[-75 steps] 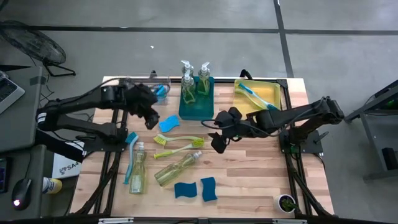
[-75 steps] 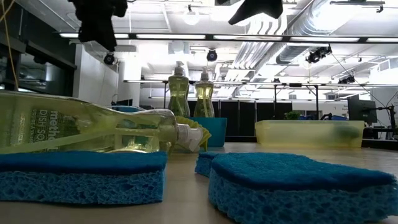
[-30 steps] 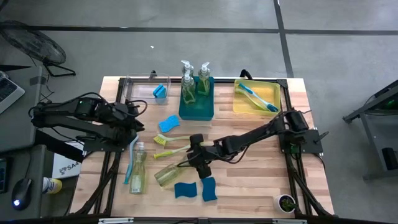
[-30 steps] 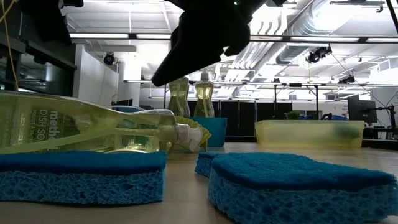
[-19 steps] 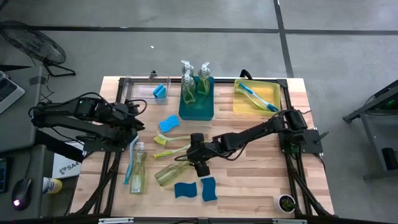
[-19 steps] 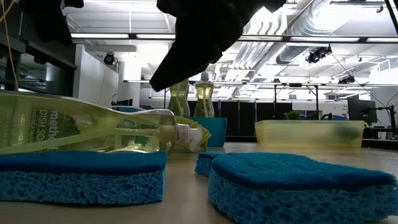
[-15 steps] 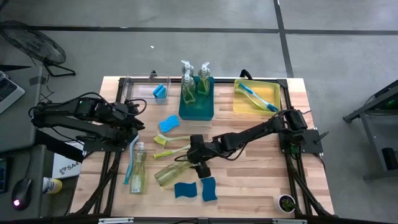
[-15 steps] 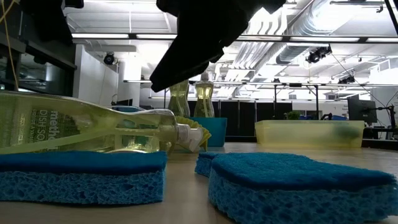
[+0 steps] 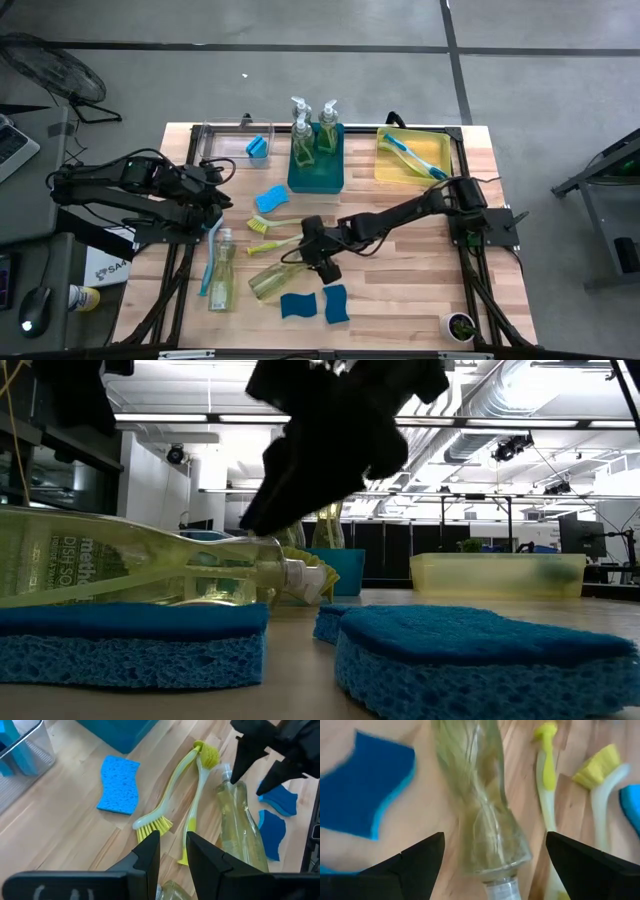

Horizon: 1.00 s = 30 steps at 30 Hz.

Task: Pick & Place Kitchen Sink Supplies
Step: Put the yellow soap dispenser into the blue bin

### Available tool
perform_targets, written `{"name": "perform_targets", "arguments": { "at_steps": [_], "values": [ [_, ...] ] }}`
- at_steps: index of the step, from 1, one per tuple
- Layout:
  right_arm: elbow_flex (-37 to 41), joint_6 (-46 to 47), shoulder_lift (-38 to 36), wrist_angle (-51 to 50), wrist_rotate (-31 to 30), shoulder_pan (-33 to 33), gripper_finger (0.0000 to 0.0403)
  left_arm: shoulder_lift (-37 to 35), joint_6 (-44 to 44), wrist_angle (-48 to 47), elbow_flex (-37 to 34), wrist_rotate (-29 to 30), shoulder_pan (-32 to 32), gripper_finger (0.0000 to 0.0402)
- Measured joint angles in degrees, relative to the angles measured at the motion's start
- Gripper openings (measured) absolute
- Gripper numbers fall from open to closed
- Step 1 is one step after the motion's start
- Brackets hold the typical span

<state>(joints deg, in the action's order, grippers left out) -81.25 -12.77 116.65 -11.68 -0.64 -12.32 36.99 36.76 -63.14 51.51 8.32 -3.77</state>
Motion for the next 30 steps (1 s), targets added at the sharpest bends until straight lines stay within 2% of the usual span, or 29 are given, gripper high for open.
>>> {"name": "perform_targets", "arguments": {
  "at_steps": [3,18,30],
  "values": [
    [0.02,0.02,1.41,0.06,-1.03,0.09,0.0342,0.0,0.86,-0.28,0.0,0.26,0.0,0.0093],
    [0.07,-0.19,5.92,2.4,1.26,0.7,0.034,-0.02,2.52,-0.48,0.0,0.41,0.0,0.0093],
    [0.02,2.1,5.91,3.0,2.71,0.66,0.0305,-0.01,2.7,-1.46,0.02,0.32,0.0,0.0093]
  ]
}}
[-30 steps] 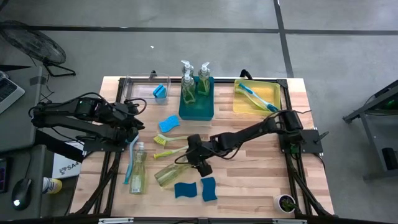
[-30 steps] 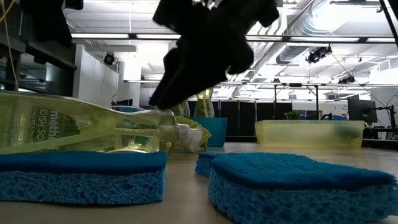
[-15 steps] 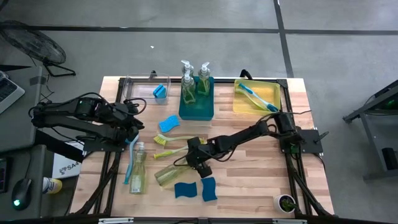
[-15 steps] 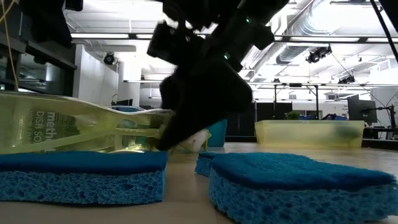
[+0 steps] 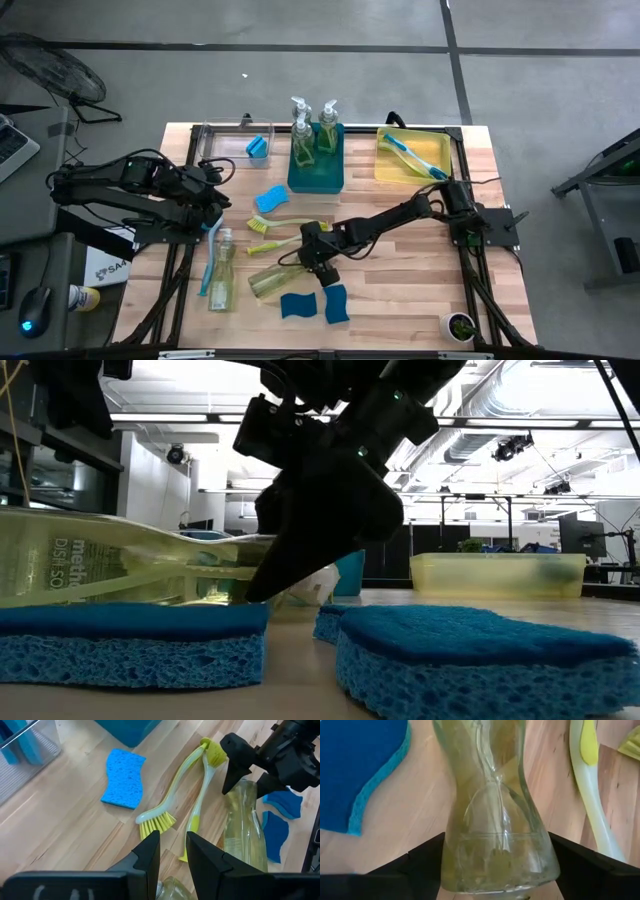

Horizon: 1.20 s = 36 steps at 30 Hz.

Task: Pick & Place Kitchen Sink Supplies
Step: Put the yellow soap dispenser into the blue bin

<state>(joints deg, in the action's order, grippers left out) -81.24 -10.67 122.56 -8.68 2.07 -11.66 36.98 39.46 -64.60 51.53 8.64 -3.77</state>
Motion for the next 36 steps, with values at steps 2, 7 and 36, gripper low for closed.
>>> {"name": "perform_targets", "arguments": {
  "at_steps": [2,7,36],
  "values": [
    [-0.01,0.09,0.02,-0.11,0.04,0.0,0.0297,-0.01,0.0,0.02,0.0,-0.03,0.0,0.0093],
    [-0.01,1.61,0.02,-0.14,0.15,0.0,0.0279,0.01,0.04,0.0,0.0,-0.13,0.0,0.0093],
    [0.07,17.57,-11.44,-13.23,-1.64,-1.85,0.0279,0.01,0.02,0.11,0.0,-0.07,0.0,0.0092]
  ]
}}
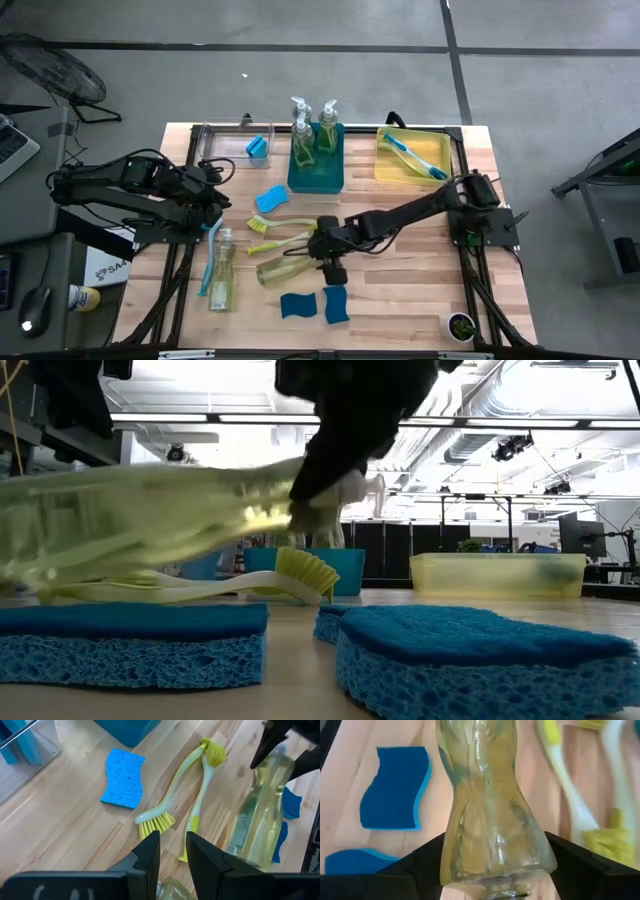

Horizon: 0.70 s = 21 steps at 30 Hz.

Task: Pick & Place Kitchen Sink Supplies
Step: Put the yellow soap dispenser into the blue bin

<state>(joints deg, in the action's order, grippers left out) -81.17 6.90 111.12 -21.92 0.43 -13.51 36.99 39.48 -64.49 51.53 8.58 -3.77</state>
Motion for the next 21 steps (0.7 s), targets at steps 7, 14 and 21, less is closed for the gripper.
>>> {"name": "perform_targets", "arguments": {
  "at_steps": [7,14,21],
  "values": [
    [0.0,3.49,-4.42,-3.25,-1.53,0.06,0.0279,-0.01,0.0,0.04,0.0,0.15,0.0,0.0092],
    [0.0,7.11,-9.86,-8.84,-5.59,0.69,0.0279,-0.01,0.0,0.19,0.0,0.13,0.0,0.0092],
    [-0.02,9.76,-16.88,-15.79,-9.26,2.78,0.0279,0.0,0.0,0.48,0.02,0.13,0.0,0.0092]
  ]
}}
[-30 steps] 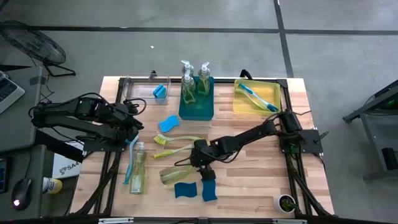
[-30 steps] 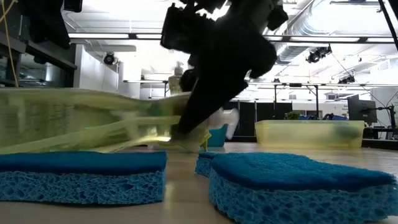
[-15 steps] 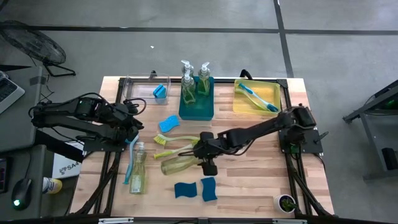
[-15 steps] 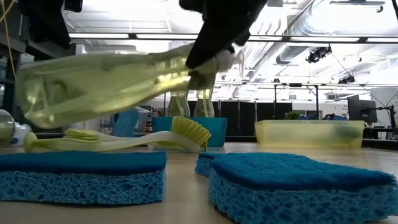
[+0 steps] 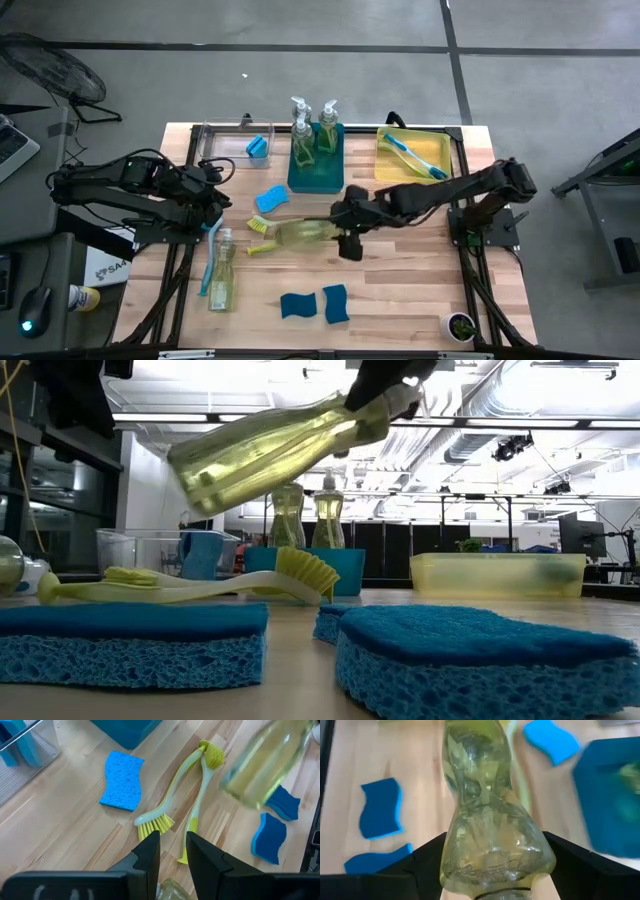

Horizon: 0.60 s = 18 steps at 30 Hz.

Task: Pick & Place Kitchen Sink Supplies
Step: Put the yellow soap dispenser into the blue bin

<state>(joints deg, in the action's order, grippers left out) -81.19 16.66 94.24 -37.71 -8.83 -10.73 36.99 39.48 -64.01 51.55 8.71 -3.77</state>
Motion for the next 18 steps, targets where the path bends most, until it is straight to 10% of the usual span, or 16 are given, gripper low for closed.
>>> {"name": "perform_targets", "arguments": {
  "at_steps": [18],
  "values": [
    [-0.32,2.88,-6.9,-8.72,-5.77,11.19,0.0279,0.0,0.0,0.02,0.0,0.9,0.0,0.0092]
  ]
}}
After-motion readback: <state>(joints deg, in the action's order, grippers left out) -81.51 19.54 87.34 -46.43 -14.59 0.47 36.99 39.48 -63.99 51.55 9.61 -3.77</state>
